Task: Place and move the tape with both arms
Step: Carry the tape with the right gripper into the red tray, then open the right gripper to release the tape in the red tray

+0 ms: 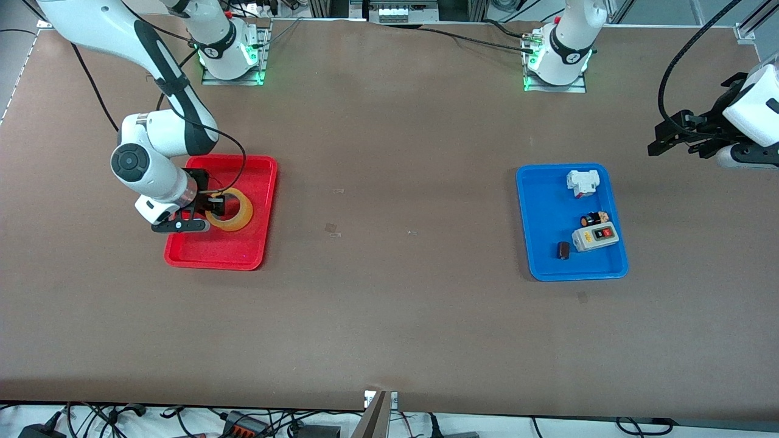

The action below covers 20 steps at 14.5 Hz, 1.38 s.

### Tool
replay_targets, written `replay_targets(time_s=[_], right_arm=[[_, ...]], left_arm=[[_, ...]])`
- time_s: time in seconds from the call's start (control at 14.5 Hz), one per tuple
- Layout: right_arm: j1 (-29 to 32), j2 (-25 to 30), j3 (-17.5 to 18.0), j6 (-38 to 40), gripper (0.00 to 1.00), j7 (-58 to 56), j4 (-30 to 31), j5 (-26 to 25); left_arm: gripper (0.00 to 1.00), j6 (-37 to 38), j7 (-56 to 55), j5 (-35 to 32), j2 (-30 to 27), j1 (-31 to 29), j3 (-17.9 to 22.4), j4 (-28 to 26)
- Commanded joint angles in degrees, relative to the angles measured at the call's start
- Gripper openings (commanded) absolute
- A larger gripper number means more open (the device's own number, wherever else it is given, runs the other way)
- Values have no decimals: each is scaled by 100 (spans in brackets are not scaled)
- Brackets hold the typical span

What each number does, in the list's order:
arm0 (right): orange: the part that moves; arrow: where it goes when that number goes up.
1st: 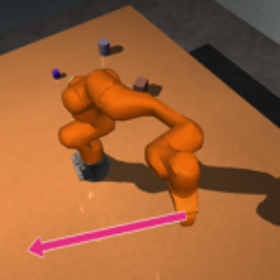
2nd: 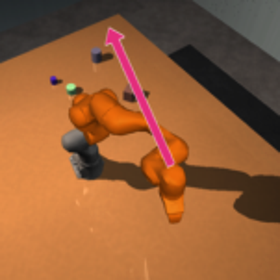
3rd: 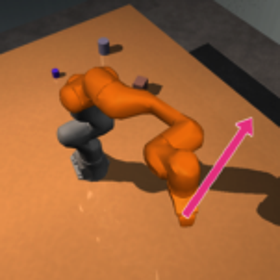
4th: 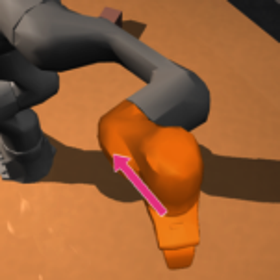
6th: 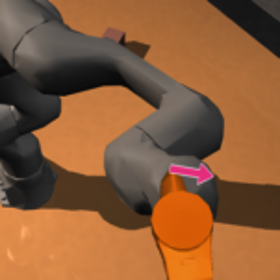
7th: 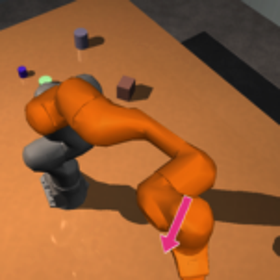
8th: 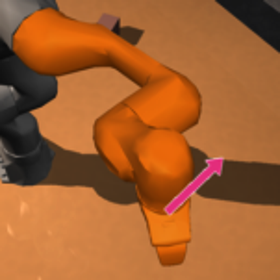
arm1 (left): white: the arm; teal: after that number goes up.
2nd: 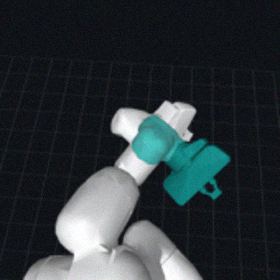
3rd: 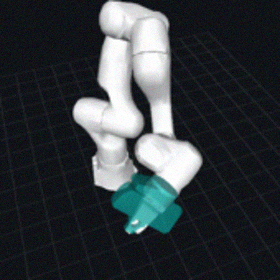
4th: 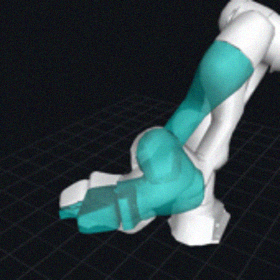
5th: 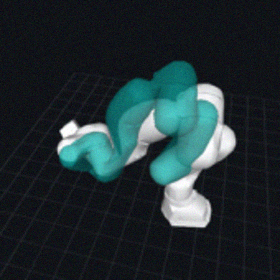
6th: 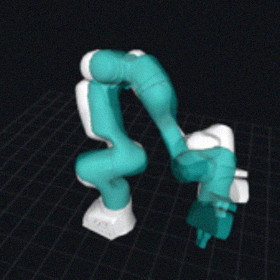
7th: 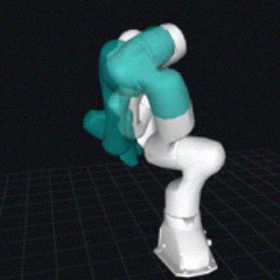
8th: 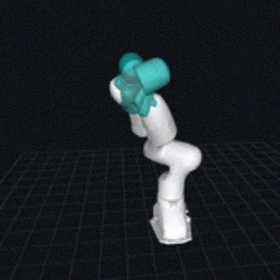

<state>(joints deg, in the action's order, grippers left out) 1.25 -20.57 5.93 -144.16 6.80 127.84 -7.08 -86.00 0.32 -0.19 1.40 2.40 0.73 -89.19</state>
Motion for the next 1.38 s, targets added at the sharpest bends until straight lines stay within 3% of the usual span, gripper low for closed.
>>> replay_targets(time_s=[0.0, 0.14, 0.34, 0.55, 0.76, 0.9, 1.1, 1.31], right_arm=[[59, 36, 31, -112, 27, -82, 22, -56], [59, 44, 31, -104, 72, -73, 22, -48], [68, 245, 31, 10, 95, 32, -22, -48], [51, 702, 31, 220, 96, -3, -249, -30], [51, 1124, 31, 1018, 96, 102, -802, -13], [50, 1231, 49, 1825, 96, 155, -1495, 5], [-20, 1231, 84, 3626, 96, 338, -2892, 40], [-169, 1222, 84, 4780, 97, 611, -3982, 347]], left_arm=[[100, 119, 29, -34, 123, -11, -20, 253], [100, 119, 38, -17, 123, -3, -20, 271], [100, 101, 21, 255, 124, -11, 15, 271], [100, 101, 38, 194, 124, -11, 24, 271], [100, 101, 56, 203, 124, -20, 24, 271], [100, 101, 47, 194, 132, -20, 24, 271], [100, 101, 29, 203, 132, -20, 24, 271], [100, 101, 29, 194, 132, -20, 24, 271]])
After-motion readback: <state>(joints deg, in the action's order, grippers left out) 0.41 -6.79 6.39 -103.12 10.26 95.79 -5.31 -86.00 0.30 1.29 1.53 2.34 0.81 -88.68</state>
